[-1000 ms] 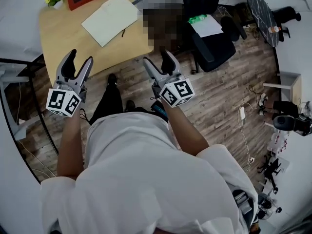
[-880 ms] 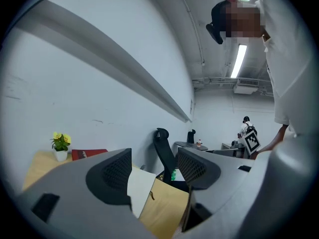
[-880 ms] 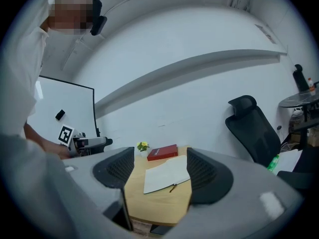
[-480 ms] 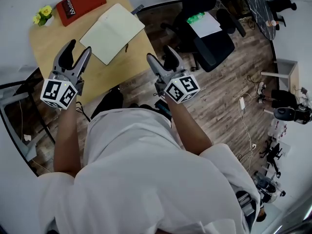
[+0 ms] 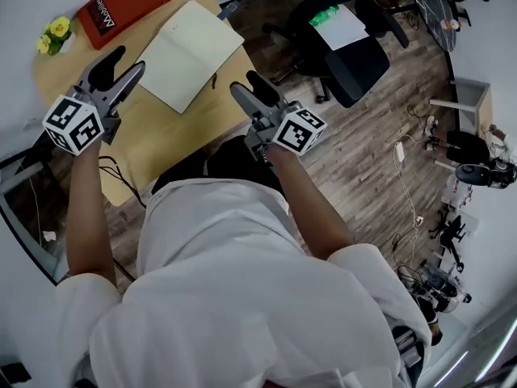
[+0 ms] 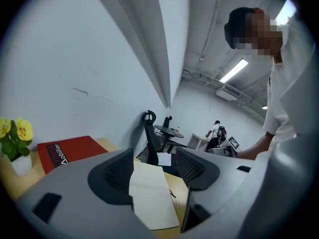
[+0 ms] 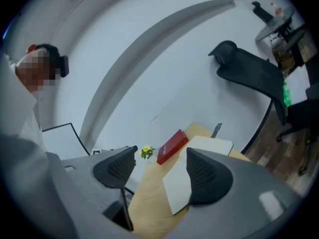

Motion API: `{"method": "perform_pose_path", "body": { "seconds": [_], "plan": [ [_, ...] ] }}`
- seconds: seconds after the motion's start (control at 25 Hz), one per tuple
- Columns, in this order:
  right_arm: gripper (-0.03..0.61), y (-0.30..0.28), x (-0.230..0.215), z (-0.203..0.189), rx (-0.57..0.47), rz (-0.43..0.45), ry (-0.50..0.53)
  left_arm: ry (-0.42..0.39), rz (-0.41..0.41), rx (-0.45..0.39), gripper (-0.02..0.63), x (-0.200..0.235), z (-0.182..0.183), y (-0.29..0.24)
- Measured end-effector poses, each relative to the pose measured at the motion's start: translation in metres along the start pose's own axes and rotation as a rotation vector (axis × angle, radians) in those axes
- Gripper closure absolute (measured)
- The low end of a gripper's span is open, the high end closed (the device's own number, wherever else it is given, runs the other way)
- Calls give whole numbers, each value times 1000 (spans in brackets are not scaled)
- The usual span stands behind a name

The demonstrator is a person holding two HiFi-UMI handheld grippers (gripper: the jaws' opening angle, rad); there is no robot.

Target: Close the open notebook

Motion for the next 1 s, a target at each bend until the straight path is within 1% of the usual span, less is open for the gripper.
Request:
{"method": "perform_pose_path", "body": {
  "seconds": [0.16, 0.32, 0.4, 0.44, 0.52, 0.64, 0.72, 0.84, 1.0],
  "plan": [
    [249, -20, -10, -20, 76, 27, -190, 91, -131, 96, 356, 27, -11, -19],
    [250, -33, -27, -51, 136, 19, -316, 138, -198, 259, 356, 59, -32, -32],
    [250, -38, -36, -69, 161, 8, -373, 176, -236, 330, 356, 73, -47, -39],
    [250, -41, -41, -76, 170, 1, -402, 204, -258, 355, 356, 79, -56, -43],
    [252, -48, -51, -87, 181, -15, -461, 279, -293, 377, 356, 92, -72, -49],
    [253, -57, -63, -97, 199, -42, -512, 392, -304, 389, 356, 113, -91, -52],
    [255, -62, -71, -104, 225, -81, -548, 441, -301, 416, 356, 125, -104, -51],
    [259, -68, -75, -106, 252, -121, -581, 479, -315, 477, 356, 133, -117, -51],
    [262, -76, -76, -109, 273, -151, -568, 496, -329, 520, 356, 145, -124, -55]
  ]
}}
Point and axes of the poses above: the fingertips, and each gripper's own axes: y backward along the fingers, x to its left, z out of its top, the point moved 3 cm from there along y, backward along the fingers, and after that the axes turned 11 degrees about -z, right-handed, at the moved point
